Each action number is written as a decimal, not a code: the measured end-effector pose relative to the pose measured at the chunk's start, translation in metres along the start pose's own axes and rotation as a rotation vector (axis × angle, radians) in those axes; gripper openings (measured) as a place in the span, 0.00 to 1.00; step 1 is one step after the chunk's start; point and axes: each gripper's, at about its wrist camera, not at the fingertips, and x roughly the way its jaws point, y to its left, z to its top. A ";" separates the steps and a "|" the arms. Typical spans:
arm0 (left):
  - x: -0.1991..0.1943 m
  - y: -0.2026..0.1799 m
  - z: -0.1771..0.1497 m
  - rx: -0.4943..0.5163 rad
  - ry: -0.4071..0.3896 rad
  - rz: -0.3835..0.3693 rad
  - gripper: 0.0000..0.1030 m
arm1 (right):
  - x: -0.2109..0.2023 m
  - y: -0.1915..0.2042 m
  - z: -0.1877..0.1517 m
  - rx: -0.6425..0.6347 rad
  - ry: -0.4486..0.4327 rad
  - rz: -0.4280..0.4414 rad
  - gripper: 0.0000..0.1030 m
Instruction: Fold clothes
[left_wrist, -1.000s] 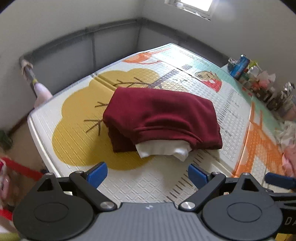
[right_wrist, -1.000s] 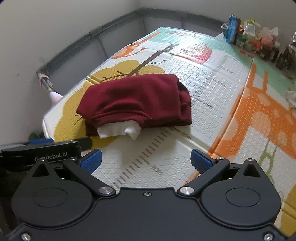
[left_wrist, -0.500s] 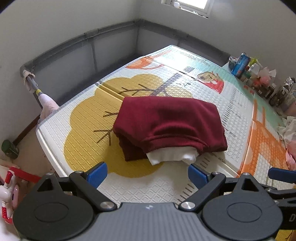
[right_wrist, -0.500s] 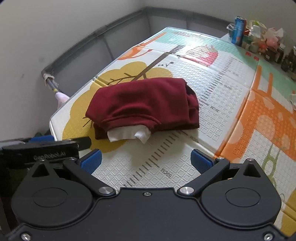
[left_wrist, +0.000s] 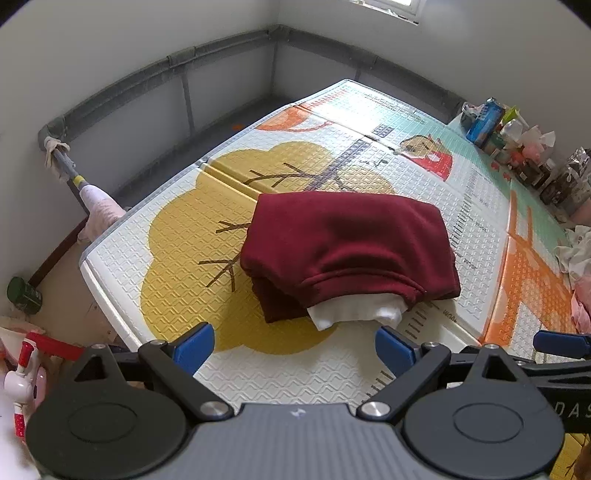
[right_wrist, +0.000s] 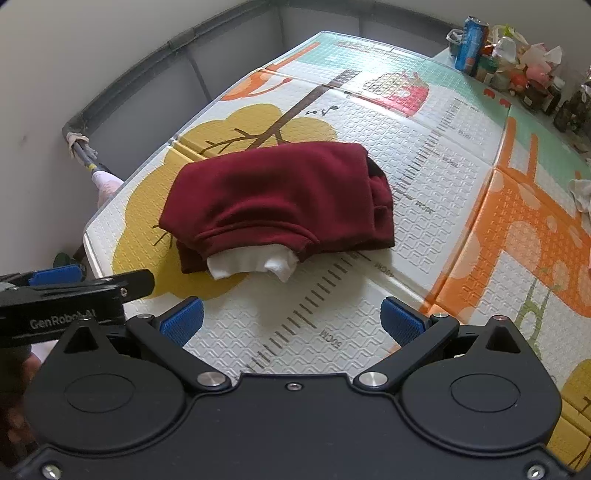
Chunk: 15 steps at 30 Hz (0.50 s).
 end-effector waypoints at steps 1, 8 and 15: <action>0.001 0.000 0.001 0.005 0.003 0.004 0.93 | 0.001 0.001 0.000 0.003 0.002 -0.001 0.99; 0.006 0.005 0.004 0.037 0.002 0.029 0.93 | 0.008 0.006 0.002 0.030 0.008 -0.014 0.99; 0.014 0.010 0.005 0.054 0.019 0.015 0.93 | 0.015 0.011 0.001 0.027 0.005 -0.039 0.99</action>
